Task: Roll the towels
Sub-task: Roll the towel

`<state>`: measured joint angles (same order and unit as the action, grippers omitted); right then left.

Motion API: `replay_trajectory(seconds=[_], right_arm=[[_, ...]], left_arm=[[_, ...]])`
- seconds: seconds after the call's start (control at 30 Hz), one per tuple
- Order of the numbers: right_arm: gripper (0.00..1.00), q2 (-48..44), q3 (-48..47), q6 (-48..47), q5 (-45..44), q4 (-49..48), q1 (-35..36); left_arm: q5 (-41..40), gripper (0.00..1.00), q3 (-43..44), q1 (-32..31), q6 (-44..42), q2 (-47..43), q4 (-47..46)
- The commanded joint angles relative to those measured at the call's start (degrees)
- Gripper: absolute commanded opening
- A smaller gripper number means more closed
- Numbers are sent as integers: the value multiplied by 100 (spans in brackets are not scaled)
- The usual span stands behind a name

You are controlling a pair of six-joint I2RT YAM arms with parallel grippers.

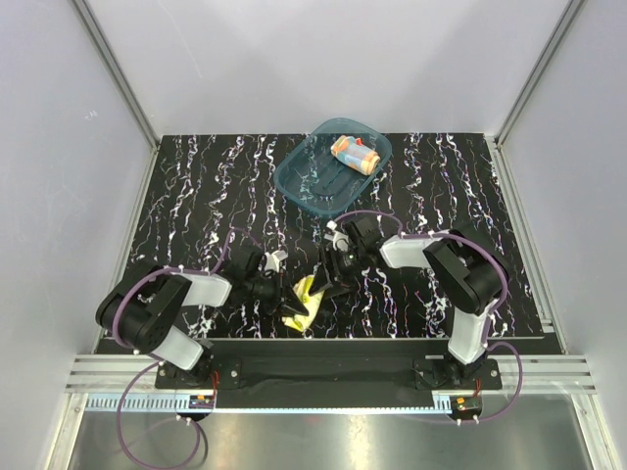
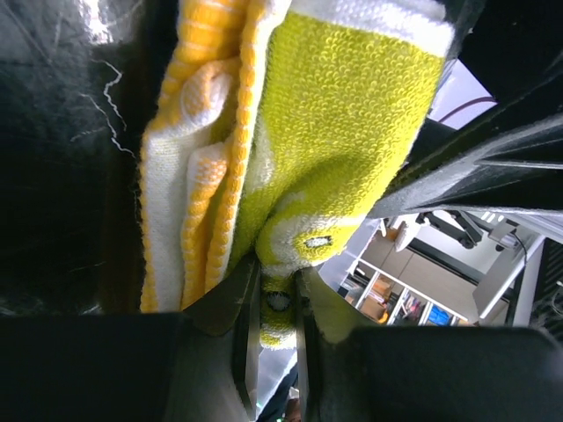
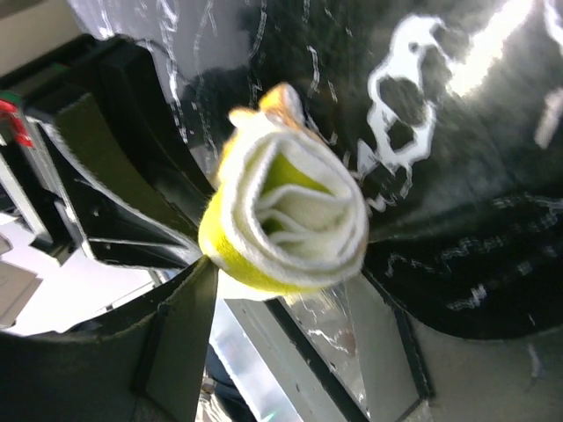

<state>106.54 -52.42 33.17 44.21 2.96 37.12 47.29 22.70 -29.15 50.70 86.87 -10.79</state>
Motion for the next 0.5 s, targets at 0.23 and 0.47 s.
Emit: replay_trajectory(seconds=[0.23, 0.47], right_arm=[[43, 446, 92, 172, -245, -823, 146], [25, 122, 93, 146, -772, -325, 146]], left_arm=[[-202, 11, -328, 181, -148, 269, 156], [-728, 31, -187, 172, -446, -20, 770]])
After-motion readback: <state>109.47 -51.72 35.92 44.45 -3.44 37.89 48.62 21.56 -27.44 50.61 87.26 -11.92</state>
